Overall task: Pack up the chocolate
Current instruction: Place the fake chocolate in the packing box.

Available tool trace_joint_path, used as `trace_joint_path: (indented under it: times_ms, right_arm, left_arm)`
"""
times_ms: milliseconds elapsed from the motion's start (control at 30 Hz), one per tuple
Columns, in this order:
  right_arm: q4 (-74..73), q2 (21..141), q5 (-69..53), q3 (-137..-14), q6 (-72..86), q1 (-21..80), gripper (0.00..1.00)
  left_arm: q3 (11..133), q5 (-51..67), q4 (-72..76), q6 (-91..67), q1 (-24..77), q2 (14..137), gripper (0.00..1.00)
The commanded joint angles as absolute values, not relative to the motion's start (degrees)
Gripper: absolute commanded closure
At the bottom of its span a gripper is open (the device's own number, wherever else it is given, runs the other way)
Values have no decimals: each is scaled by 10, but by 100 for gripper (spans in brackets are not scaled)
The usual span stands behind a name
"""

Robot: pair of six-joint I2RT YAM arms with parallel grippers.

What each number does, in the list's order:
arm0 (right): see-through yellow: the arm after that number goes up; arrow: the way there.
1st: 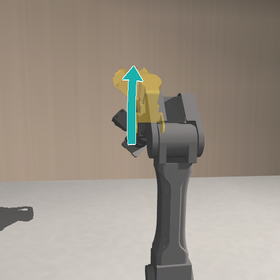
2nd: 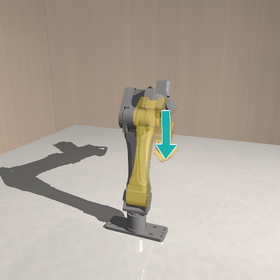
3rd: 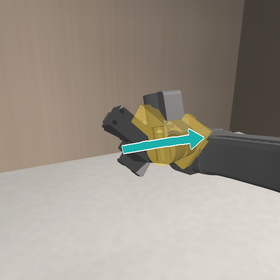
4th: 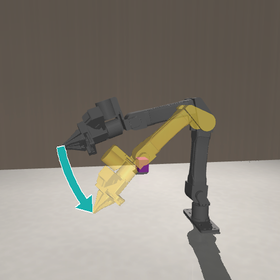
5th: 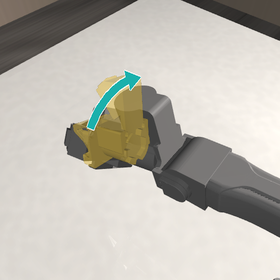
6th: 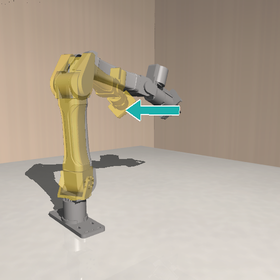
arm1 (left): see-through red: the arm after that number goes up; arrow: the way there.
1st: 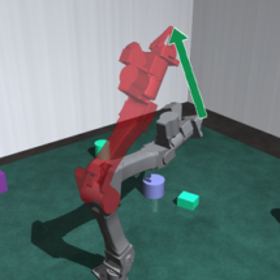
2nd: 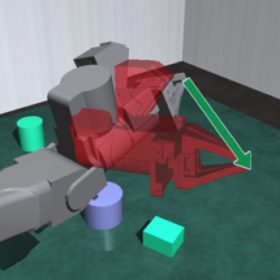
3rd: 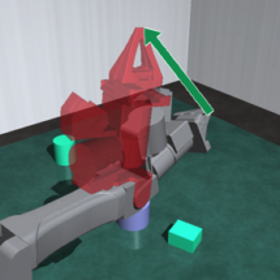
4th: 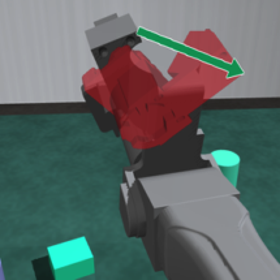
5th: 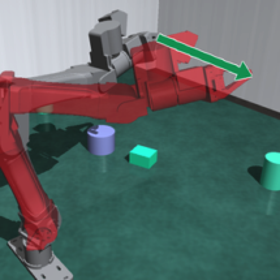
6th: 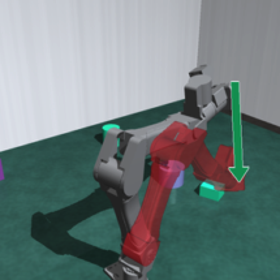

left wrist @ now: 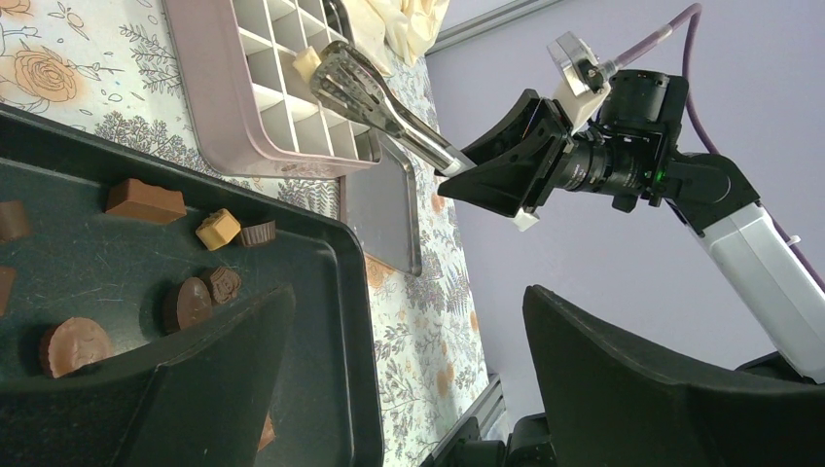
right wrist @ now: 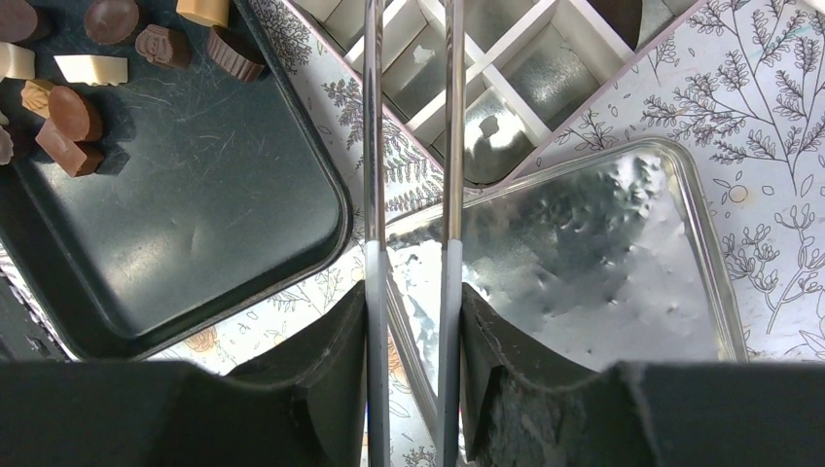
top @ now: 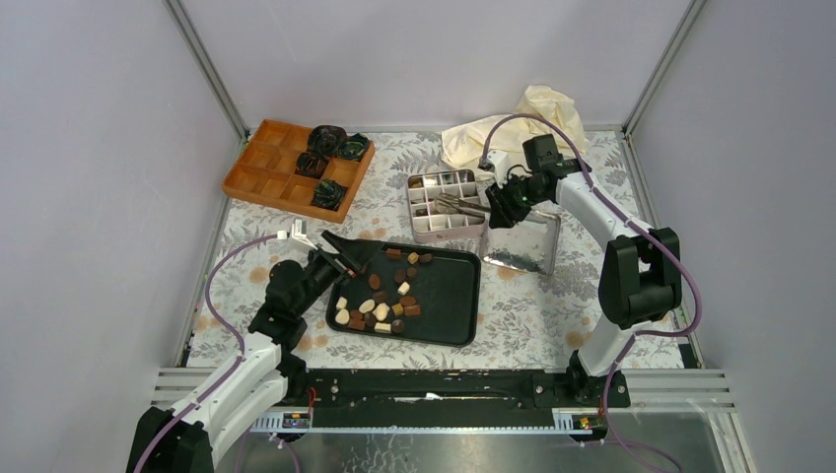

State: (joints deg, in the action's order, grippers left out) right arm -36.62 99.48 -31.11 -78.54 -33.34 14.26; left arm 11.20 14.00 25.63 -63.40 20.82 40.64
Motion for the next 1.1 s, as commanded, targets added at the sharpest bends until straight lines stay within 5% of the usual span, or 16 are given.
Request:
trace_joint_path:
  times_ms: [0,467,1067]
  right_arm:
    - [-364,994,-332,-818,-338,148,60]
    - [-385,956,-368,-823,-353,148,58]
    - [-528,845,-486,-716,-578,183,59]
  left_arm:
    - [114,140,258,-631,205,406,5]
    - [118,148,254,-628,205,404,5]
    - [176,163,118,-584,205,390,6]
